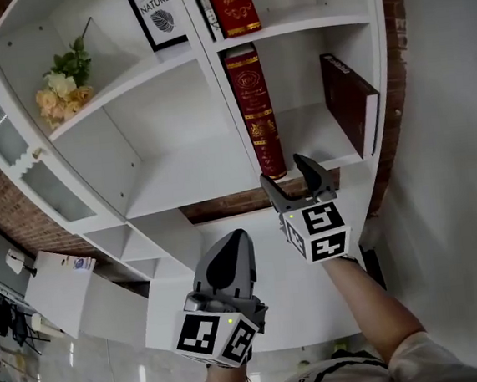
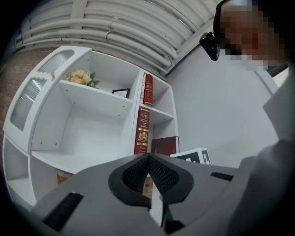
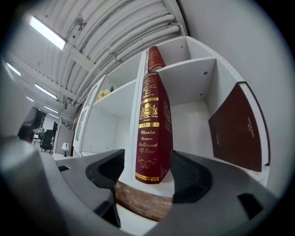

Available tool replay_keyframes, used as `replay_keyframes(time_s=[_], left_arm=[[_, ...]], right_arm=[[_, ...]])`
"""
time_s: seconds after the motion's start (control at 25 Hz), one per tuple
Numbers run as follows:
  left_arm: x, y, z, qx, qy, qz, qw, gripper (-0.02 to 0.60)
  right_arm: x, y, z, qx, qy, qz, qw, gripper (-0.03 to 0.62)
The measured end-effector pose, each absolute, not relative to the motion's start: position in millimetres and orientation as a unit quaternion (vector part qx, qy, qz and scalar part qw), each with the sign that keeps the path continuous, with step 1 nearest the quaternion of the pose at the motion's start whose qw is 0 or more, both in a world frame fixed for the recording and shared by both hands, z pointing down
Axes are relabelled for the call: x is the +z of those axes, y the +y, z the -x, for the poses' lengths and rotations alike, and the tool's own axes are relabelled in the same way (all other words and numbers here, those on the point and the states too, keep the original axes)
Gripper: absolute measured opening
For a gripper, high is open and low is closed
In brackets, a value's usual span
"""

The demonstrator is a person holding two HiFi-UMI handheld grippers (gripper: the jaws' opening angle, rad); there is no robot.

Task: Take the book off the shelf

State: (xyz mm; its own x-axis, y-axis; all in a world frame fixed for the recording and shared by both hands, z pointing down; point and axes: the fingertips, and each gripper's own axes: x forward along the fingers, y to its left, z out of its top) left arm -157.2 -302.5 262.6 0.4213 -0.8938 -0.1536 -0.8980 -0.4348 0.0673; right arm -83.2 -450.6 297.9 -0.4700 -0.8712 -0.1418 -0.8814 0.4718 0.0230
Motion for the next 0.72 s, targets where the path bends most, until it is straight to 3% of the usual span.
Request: replay_keyframes(time_s=[0.52, 0.6, 0.72], left_arm=[[259.8, -322.5, 161.0, 0.075, 0.552, 0.83, 0.018, 0.012], [257.9, -325.8, 157.7, 0.076, 0.549, 0.832, 0.02, 0.012], [247.9, -332.8, 149.0, 0.082, 0.541, 0.837, 0.028, 0.012]], right_arm=[[303.0, -488.7, 101.0, 0.064, 0.853, 0.518, -0.013, 0.309], [303.6, -486.8, 98.5, 0.057, 0.857, 0.511, -0.01, 0.265], [303.6, -481.9, 93.2, 0.053, 0.858, 0.51, -0.011, 0.256]])
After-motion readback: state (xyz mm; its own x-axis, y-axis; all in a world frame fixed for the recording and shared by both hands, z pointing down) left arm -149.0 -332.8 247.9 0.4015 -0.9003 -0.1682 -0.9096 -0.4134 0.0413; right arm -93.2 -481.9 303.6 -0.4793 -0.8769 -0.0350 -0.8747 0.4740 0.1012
